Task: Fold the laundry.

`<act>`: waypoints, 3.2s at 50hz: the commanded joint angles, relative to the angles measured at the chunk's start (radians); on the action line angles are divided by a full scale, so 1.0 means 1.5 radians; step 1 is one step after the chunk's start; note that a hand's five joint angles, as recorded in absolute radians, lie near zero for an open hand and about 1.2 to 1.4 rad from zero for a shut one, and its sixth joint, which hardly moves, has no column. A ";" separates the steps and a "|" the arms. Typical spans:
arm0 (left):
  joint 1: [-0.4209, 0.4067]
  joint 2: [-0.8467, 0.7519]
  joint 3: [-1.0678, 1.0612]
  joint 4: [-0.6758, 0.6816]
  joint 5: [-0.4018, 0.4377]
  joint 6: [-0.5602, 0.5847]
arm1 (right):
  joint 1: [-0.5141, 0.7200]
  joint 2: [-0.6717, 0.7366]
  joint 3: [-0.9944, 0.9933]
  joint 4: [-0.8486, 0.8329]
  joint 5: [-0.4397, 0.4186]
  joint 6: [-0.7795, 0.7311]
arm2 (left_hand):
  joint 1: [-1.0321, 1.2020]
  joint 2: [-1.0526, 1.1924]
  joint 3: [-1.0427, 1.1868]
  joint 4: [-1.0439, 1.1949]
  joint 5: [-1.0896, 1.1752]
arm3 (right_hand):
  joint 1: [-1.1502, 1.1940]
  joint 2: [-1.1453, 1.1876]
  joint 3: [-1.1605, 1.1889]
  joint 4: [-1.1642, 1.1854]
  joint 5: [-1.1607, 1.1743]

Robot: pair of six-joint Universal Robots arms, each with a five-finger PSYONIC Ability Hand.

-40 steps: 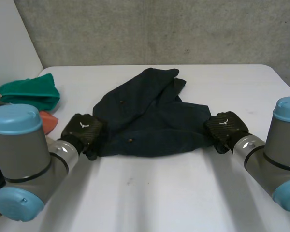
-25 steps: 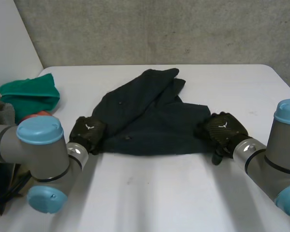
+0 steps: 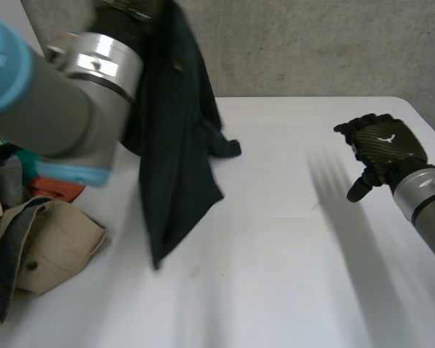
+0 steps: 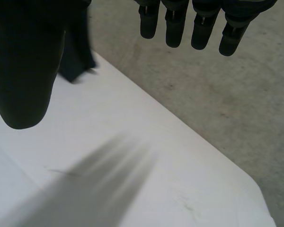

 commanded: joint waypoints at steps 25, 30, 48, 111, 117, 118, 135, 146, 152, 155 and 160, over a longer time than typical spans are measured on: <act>-0.062 0.100 -0.289 -0.101 -0.071 -0.027 | -0.019 -0.009 -0.033 0.125 -0.148 -0.096 | -0.623 -0.666 -0.668 -0.668 -0.640 | -0.031 -0.022 -0.020 -0.020 -0.032; -0.033 0.156 -0.382 -0.197 -0.107 -0.021 | 0.041 -0.004 -0.060 0.203 -0.194 -0.156 | -0.588 -0.631 -0.633 -0.633 -0.604 | -0.031 -0.022 -0.020 -0.020 -0.032; 0.048 0.226 -0.650 -0.259 -0.063 -0.151 | 0.178 0.273 -0.269 0.294 -0.144 -0.230 | -0.543 -0.586 -0.588 -0.588 -0.559 | 0.153 0.162 0.164 0.164 0.152; 0.100 -0.034 0.051 -0.273 0.034 0.028 | 0.160 0.193 -0.446 0.066 0.044 -0.158 | 0.177 0.134 0.133 0.132 0.161 | 0.784 0.792 0.794 0.795 0.783; 0.104 -0.012 0.102 0.009 0.004 -0.028 | 0.154 0.209 -0.466 -0.291 0.123 -0.078 | 0.177 0.134 0.133 0.132 0.161 | 0.784 0.792 0.794 0.795 0.783; 0.103 -0.004 0.100 0.041 0.001 -0.042 | 0.152 0.205 -0.460 -0.332 0.122 -0.063 | 0.177 0.134 0.133 0.132 0.161 | 0.784 0.792 0.794 0.795 0.783; 0.132 0.053 -0.114 -0.058 0.074 -0.145 | 0.145 0.105 -0.281 -0.139 0.012 -0.070 | 0.177 0.134 0.133 0.132 0.161 | 0.784 0.792 0.794 0.795 0.783; 0.099 0.071 -0.423 -0.105 0.130 -0.024 | 0.137 0.105 -0.055 0.092 -0.068 -0.222 | 0.177 0.134 0.133 0.132 0.161 | 0.784 0.792 0.794 0.795 0.783; 0.084 0.120 -0.500 -0.129 0.126 0.034 | 0.135 0.103 -0.057 0.168 -0.034 -0.225 | 0.177 0.134 0.133 0.132 0.161 | 0.290 0.298 0.300 0.301 0.289; 0.084 0.151 -0.519 -0.130 0.125 0.042 | 0.124 0.091 -0.083 0.158 -0.032 -0.178 | 0.177 0.134 0.133 0.132 0.161 | 0.087 0.096 0.097 0.098 0.086; 0.084 0.185 -0.533 -0.133 0.126 0.043 | 0.108 0.105 -0.152 0.184 -0.045 -0.101 | 0.177 0.134 0.133 0.132 0.161 | -0.003 0.005 0.007 0.008 -0.004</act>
